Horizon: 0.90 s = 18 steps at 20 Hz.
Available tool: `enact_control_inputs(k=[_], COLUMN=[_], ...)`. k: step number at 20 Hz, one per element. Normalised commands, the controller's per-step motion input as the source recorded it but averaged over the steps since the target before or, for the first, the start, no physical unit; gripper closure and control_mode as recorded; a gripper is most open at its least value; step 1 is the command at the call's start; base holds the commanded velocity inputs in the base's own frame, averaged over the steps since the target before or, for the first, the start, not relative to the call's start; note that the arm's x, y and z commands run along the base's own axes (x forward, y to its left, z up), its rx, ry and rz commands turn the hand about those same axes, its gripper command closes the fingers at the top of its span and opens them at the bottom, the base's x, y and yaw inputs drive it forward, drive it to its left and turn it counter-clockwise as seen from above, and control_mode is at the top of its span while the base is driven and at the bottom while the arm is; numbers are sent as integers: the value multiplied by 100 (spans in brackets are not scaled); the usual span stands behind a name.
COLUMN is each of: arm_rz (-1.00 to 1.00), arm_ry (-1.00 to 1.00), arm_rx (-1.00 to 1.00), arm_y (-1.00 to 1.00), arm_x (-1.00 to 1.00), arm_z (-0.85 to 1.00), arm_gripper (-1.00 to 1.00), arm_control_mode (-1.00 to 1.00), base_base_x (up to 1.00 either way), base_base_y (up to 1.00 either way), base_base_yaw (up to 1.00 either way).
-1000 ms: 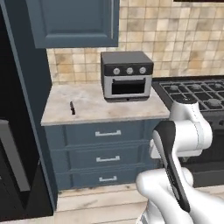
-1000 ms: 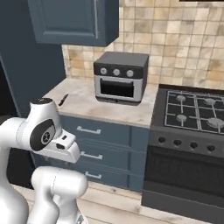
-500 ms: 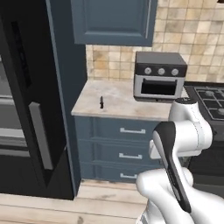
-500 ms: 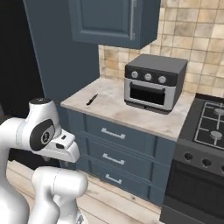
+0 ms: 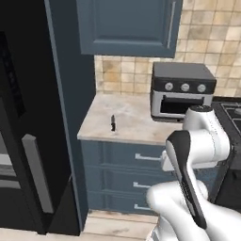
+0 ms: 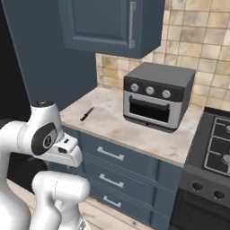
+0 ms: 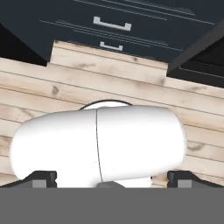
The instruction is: Retrieve the butter from the fridge and place it on a plate on the dining table. Then retrieve the butter knife by the fridge and place it near the plate.
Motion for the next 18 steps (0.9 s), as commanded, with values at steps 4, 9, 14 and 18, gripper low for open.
enact_control_inputs(k=[4,9,14,18], arm_rz=[0,0,0,0], arm_ry=[0,0,0,0], arm_rx=[0,0,0,0], arm_y=[0,0,0,0], arm_x=[0,0,0,0], arm_z=[0,0,0,0], arm_gripper=[-100,-100,-100,-100], arm_control_mode=[100,100,100,100], base_base_x=[86,70,38,24], base_base_y=[47,35,-9,0], base_base_yaw=[5,24,26,23])
